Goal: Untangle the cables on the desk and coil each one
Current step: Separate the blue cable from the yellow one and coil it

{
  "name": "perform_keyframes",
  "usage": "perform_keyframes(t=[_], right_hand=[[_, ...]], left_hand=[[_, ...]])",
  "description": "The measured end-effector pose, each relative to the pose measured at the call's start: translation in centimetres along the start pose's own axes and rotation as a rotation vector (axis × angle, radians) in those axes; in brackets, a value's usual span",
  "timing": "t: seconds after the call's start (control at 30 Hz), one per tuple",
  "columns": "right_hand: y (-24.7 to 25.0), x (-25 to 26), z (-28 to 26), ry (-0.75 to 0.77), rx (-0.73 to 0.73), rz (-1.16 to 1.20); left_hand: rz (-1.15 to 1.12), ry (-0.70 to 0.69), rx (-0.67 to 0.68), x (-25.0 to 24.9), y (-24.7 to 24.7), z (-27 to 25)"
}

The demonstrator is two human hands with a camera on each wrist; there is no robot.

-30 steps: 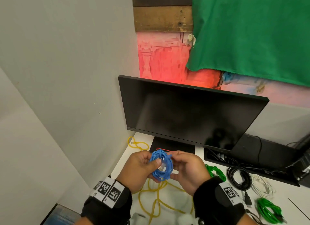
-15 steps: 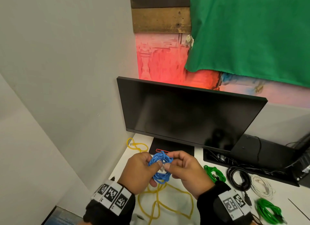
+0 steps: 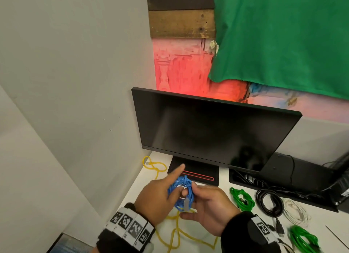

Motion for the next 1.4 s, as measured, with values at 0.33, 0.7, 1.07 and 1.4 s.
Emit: perform_keyframes(t=[0.33,0.7,1.07,1.4], right_hand=[[0.3,-1.3,0.3,-0.088,0.048,-0.013],[0.0,0.2,-0.7,0.120,0.136,-0.223],[1.4,5.0,-1.0,0.651,-0.322,-0.868],[4.6,4.1,0.5,0.432,-0.516,-0.384]], left_hand=[[0.040,-0.128,0.173,-1.4,-1.8,-0.3],[-0.016,-0.035,0.193,-1.3,-1.6,-0.4],[-0.186,0.053,0.209,-2.3,-2.4,-1.0],[-0.053,-0.151,0.207,-4.9,-2.8,-0.8]])
Point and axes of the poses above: each hand's wrist, its own z-axis towards the middle knuckle, its own y-axis out of the back of the hand, x = y × z, the point moved 10 cm from there along z, towards the middle knuckle, and after that the axes turned 10 degrees about -x, right-handed, at the moved point
